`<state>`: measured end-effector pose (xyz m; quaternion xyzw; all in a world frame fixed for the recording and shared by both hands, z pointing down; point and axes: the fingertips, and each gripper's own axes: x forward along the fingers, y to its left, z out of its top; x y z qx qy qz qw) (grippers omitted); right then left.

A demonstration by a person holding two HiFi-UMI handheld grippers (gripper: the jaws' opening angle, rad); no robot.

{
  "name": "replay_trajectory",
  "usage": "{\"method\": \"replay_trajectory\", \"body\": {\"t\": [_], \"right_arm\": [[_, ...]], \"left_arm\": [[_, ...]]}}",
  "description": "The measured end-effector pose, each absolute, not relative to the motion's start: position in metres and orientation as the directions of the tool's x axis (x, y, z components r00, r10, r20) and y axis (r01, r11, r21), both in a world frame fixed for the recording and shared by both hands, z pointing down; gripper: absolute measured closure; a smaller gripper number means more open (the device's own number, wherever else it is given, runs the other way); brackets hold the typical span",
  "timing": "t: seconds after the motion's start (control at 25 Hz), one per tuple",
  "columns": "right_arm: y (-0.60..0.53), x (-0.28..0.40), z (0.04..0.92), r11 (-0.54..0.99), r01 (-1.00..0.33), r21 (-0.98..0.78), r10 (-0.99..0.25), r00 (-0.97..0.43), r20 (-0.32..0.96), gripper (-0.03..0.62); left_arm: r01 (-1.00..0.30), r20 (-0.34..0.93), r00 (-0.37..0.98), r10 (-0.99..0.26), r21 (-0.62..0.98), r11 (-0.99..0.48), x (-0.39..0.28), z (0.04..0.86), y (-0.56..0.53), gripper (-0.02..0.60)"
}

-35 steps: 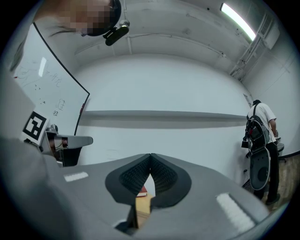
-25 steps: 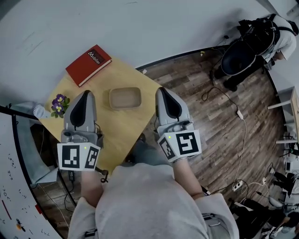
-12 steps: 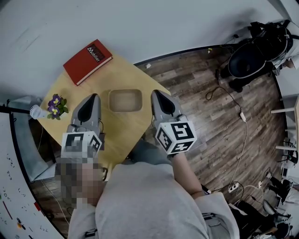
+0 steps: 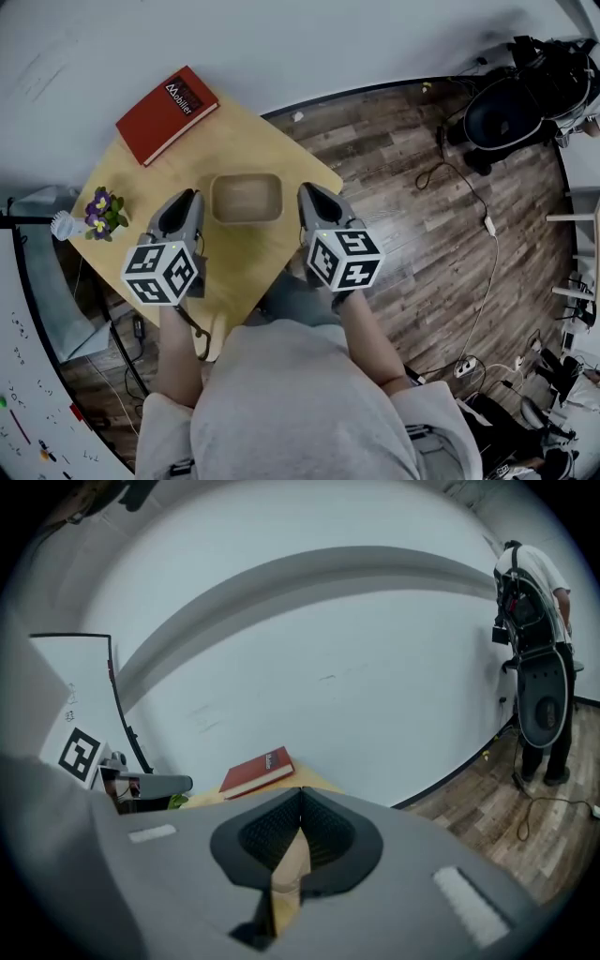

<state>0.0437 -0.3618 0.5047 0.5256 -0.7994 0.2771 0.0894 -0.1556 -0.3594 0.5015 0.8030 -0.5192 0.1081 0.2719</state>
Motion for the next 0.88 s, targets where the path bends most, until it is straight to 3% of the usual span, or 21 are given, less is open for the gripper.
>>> {"method": "replay_trajectory", "body": {"t": [0.44,0.88], "right_arm": [[-0.364,0.032,0.569,0.234,-0.868,-0.439,-0.688,-0.466,0.557,0.562],[-0.364,0.015,0.610,0.201,-0.841,-0.503,-0.593,-0.513,0.621,0.439]], "left_arm": [[-0.869,0.593,0.465,-0.657,0.448,-0.210,-0.159,0.576,-0.360,0.431],[-0.853,0.631,0.489,-0.603,0.490,-0.179,-0.155,0.608,-0.361,0.345]]}}
